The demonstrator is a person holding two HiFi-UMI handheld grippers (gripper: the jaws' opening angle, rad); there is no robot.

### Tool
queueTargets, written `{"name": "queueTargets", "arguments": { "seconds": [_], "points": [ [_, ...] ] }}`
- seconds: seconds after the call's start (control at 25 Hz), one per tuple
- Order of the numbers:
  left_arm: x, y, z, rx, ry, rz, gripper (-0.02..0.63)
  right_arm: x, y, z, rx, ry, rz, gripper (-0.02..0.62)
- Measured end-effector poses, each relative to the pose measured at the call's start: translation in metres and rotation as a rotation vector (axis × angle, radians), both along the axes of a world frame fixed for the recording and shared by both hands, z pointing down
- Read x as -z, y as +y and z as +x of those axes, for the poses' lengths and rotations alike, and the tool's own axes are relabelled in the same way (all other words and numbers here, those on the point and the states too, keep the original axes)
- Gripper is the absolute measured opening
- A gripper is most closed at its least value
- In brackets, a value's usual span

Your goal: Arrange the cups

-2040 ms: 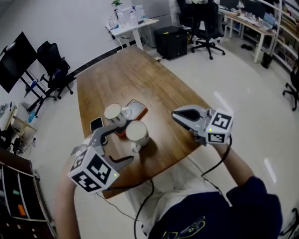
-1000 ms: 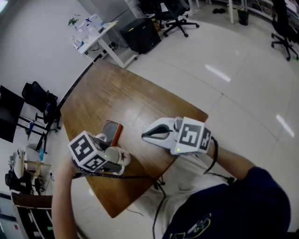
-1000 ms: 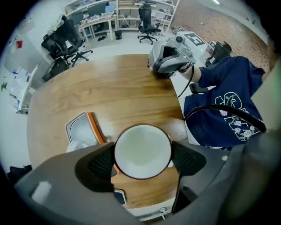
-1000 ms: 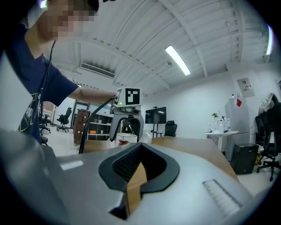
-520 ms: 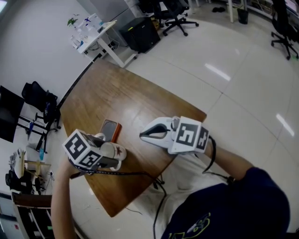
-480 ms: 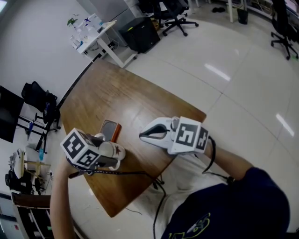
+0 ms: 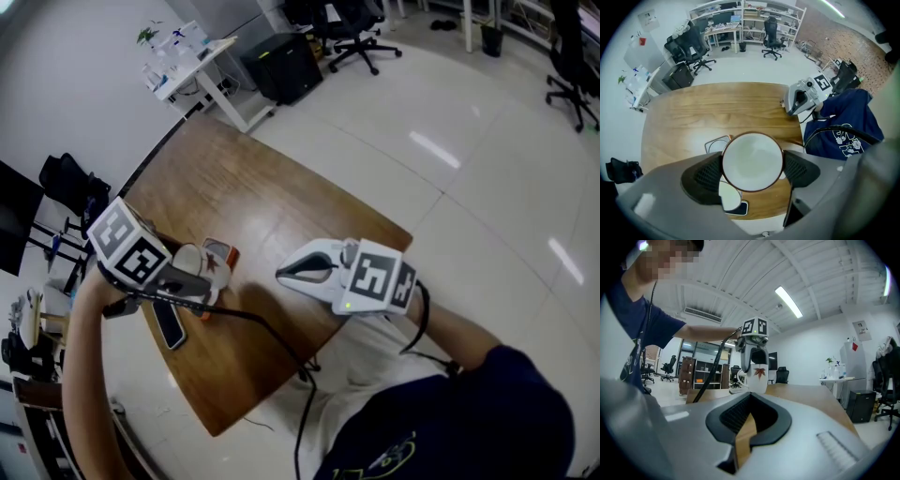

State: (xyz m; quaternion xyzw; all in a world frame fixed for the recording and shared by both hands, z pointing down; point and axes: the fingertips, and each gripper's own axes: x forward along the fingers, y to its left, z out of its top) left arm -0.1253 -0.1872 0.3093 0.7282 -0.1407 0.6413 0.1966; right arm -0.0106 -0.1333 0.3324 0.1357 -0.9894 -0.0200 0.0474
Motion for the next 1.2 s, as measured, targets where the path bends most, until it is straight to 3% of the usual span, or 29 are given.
{"name": "queueTargets", "arguments": {
  "seconds": [0.36,1.2],
  "points": [
    [-0.004,-0.047,-0.011,0.054,0.007,0.055,0.405,-0.008,-0.009,-0.002,-0.009,0.014,-0.048,0.003],
    [-0.046,-0.106,-0.051,0.242,-0.007,-0.015,0.405,-0.012,-0.007,-0.006,-0.003,0.035,-0.077,0.003]
  ]
}}
